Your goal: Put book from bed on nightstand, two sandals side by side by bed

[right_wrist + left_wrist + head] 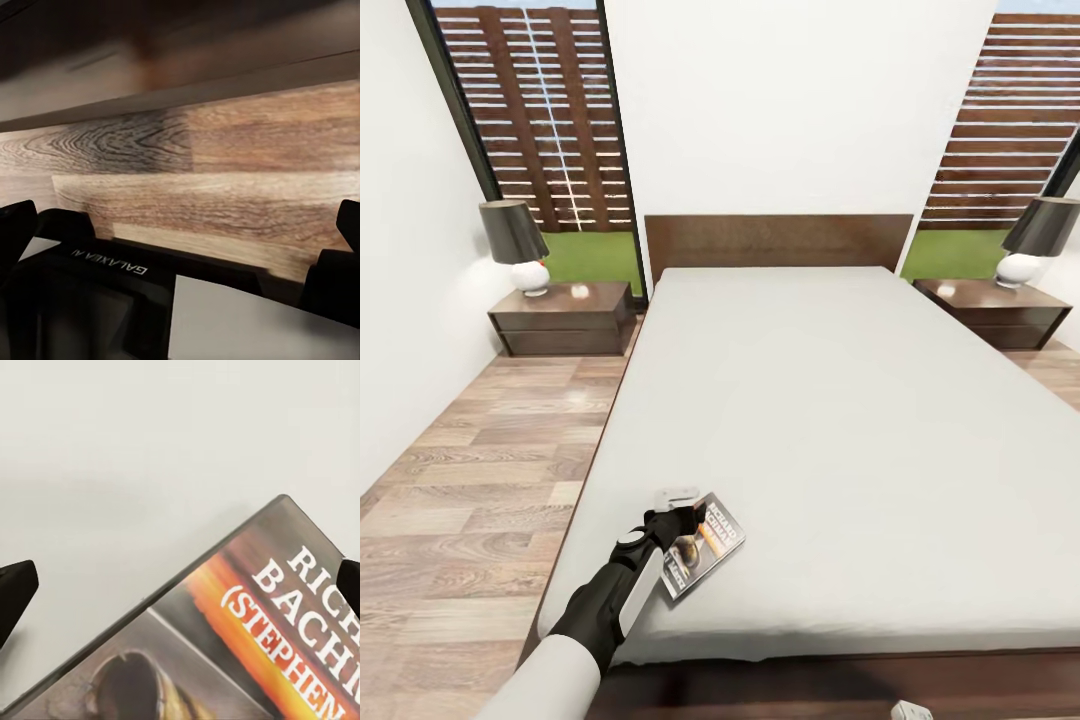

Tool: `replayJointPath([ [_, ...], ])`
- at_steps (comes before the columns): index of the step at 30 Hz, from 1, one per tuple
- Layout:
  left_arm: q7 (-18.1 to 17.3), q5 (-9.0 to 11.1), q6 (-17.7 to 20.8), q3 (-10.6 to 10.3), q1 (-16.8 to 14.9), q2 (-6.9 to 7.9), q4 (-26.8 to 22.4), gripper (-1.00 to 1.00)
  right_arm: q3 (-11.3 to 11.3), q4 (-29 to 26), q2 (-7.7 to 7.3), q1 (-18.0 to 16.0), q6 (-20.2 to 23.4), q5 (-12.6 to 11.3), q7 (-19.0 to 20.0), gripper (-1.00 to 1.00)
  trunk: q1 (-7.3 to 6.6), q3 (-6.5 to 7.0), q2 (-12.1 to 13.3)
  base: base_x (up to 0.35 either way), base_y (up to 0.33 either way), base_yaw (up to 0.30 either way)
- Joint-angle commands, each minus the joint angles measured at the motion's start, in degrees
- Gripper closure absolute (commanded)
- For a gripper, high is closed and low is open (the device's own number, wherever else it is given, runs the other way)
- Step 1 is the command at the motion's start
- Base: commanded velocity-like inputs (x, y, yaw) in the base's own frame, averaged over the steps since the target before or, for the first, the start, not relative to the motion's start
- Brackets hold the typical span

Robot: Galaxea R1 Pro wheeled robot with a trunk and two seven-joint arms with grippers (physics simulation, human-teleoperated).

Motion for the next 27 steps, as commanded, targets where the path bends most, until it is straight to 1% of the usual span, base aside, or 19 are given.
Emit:
replayJointPath([
  [1, 0.43, 0.60, 0.26, -0.12, -0.02, 0.00, -0.09, -1.00, -0.19, -0.02, -0.01, -0.02, 0.60, -0.48, 0.19, -1.00, 0.22, -0.23, -0.44, 0.000, 0.000, 0.000],
  [5, 0.43, 0.56, 0.26, -0.12, -0.02, 0.00, -0.09, -1.00, -0.19, -0.02, -0.01, -0.02, 0.60, -0.48, 0.19, -1.00, 1.10, -0.95, -2.04, 0.000, 0.000, 0.000],
  [17, 0.43, 0.58, 0.26, -0.12, -0.02, 0.00, -0.09, -1.00, -0.19, -0.02, -0.01, -0.02, 0.60, -0.48, 0.19, -1.00, 1.10, -0.95, -2.04, 0.000, 0.000, 0.000],
  [23, 0.43, 0.57, 0.26, -0.12, -0.02, 0.00, -0.09, -1.00, -0.19, -0.02, -0.01, -0.02, 0.60, -0.48, 0.19, -1.00, 2.41, -2.03, -4.45, 0.000, 0.000, 0.000],
  [27, 0.43, 0.56, 0.26, -0.12, -0.02, 0.00, -0.09, -1.00, -0.19, -0.02, -0.01, -0.02, 0.60, -0.48, 0.19, -1.00, 2.41, -2.03, -4.45, 0.000, 0.000, 0.000],
])
